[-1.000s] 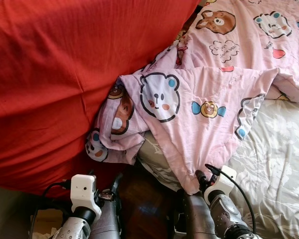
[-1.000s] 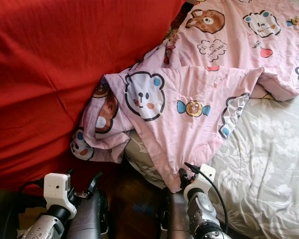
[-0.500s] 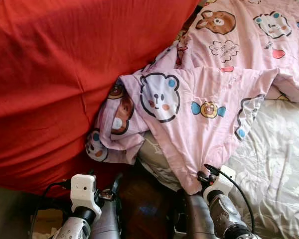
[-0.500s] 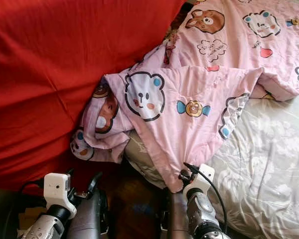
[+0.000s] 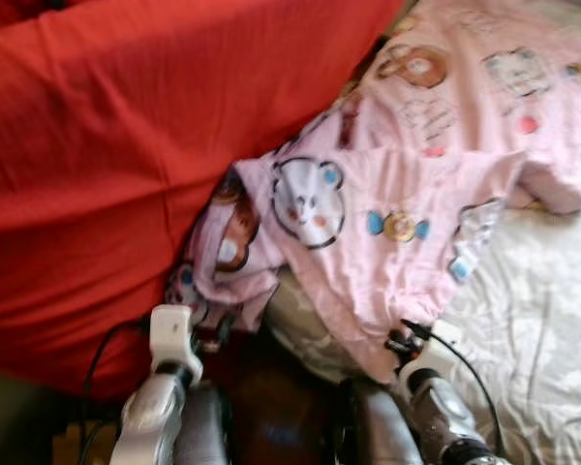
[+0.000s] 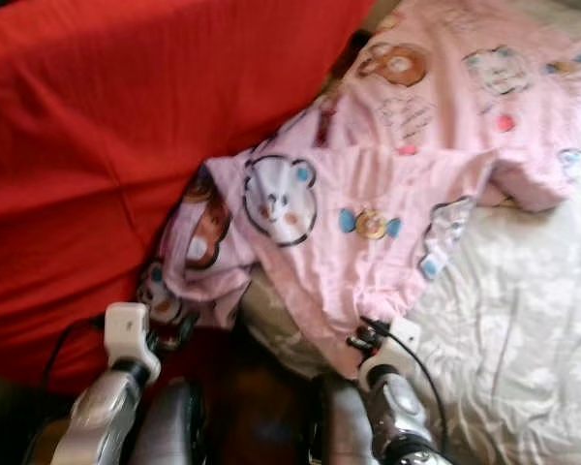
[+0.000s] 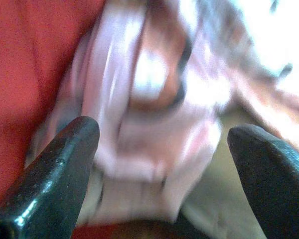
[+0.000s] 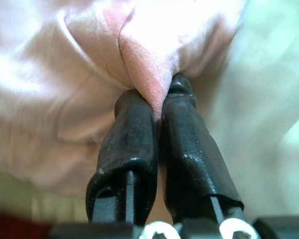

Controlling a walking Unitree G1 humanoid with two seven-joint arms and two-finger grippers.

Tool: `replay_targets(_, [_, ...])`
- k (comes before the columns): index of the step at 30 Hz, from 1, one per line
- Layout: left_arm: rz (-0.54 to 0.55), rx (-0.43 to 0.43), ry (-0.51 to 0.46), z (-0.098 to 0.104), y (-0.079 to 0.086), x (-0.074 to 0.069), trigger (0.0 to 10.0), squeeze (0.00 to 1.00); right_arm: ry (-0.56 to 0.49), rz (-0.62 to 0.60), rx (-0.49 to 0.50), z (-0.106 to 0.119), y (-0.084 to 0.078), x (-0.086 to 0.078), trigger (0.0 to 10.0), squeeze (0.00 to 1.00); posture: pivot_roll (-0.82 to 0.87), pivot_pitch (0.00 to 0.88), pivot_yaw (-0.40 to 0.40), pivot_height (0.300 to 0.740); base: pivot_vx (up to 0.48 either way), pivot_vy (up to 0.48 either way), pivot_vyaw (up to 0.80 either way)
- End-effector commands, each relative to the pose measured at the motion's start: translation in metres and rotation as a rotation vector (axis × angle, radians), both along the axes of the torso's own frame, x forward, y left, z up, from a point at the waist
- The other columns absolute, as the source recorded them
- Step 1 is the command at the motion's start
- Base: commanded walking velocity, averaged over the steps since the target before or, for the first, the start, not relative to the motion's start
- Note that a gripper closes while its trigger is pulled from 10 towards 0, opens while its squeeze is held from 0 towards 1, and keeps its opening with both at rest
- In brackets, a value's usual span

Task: Clean up the room

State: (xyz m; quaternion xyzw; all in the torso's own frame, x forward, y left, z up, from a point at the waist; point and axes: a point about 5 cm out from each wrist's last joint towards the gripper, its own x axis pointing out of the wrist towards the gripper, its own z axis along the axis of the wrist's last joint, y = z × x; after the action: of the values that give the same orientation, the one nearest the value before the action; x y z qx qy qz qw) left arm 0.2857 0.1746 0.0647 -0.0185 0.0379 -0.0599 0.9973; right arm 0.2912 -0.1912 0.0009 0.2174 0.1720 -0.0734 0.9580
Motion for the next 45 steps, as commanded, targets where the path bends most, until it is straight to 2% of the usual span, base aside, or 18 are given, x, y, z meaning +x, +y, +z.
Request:
replay_targets(1, [0.024,0.005,0.08,-0.02,0.008,-0.011,10.0,0.0,-0.017,-0.047,0.006,0.001,-0.007,-0.002,0.0,0.0,-0.02,0.0,-0.035,0.62,0.0,0.0,0.0])
replay_targets(9, [0.046,0.032,0.118,-0.033,0.022,0.003,10.0,0.0,-0.005,-0.067,0.0,-0.004,-0.011,-0.008,0.0,0.0,-0.03,0.0,-0.012,0.62,0.0,0.0,0.0])
replay_targets(13, [0.066,0.034,0.147,-0.04,0.027,0.0,10.0,0.0,0.007,-0.071,0.006,-0.008,-0.008,-0.011,0.0,0.0,-0.03,0.0,-0.004,0.62,0.0,0.0,0.0])
replay_targets(18, [0.125,-0.019,0.206,-0.053,0.035,-0.008,10.0,0.0,0.038,-0.023,-0.04,-0.015,-0.002,-0.019,0.0,0.0,-0.03,0.0,0.004,0.62,0.0,0.0,0.0])
replay_targets(20, [0.152,-0.042,0.241,-0.061,0.037,-0.013,10.0,0.0,0.085,-0.022,-0.054,-0.022,-0.003,-0.026,0.0,0.0,-0.03,0.0,0.006,0.62,0.0,0.0,0.0])
replay_targets(21, [0.166,-0.051,0.262,-0.066,0.038,-0.016,10.0,0.0,0.11,-0.021,-0.06,-0.027,-0.004,-0.031,1.1,0.0,-0.03,0.0,0.009,0.62,0.0,0.0,0.0])
replay_targets(22, [0.169,-0.055,0.279,-0.069,0.038,-0.018,10.0,0.0,0.124,-0.011,-0.073,-0.029,-0.004,-0.033,10.0,0.0,-0.04,0.0,0.011,0.62,0.0,0.0,0.0])
replay_targets(24, [0.173,-0.051,0.337,-0.079,0.037,-0.026,10.0,0.0,0.171,0.0,-0.101,-0.036,-0.009,-0.042,10.0,0.0,-0.04,0.0,0.013,0.62,0.0,0.0,0.0])
replay_targets(29, [0.186,-0.047,0.409,-0.092,0.035,-0.037,10.0,0.0,0.221,0.002,-0.15,-0.044,-0.016,-0.056,10.0,0.0,-0.04,0.0,-0.001,0.62,0.0,0.0,0.0])
replay_targets(32, [0.216,-0.042,0.49,-0.106,0.038,-0.052,10.0,0.0,0.353,0.019,-0.184,-0.061,-0.017,-0.079,10.0,0.0,-0.02,0.0,-0.03,0.645,0.0,0.0,0.0])
replay_targets(35, [0.233,-0.042,0.514,-0.109,0.04,-0.057,10.0,0.0,0.395,0.043,-0.196,-0.067,-0.016,-0.088,10.0,0.0,-0.02,0.0,-0.033,0.66,0.0,0.0,0.0])
replay_targets(37, [0.227,-0.035,0.555,-0.116,0.038,-0.065,10.0,0.0,0.449,0.058,-0.199,-0.075,-0.016,-0.101,10.0,0.0,-0.03,0.0,-0.033,0.68,0.0,0.0,0.0])
replay_targets(45, [0.21,-0.01,0.622,-0.124,0.036,-0.075,10.0,0.0,0.502,0.075,-0.21,-0.083,-0.013,-0.115,10.0,0.0,-0.07,0.0,-0.016,0.73,0.0,0.0,0.0])
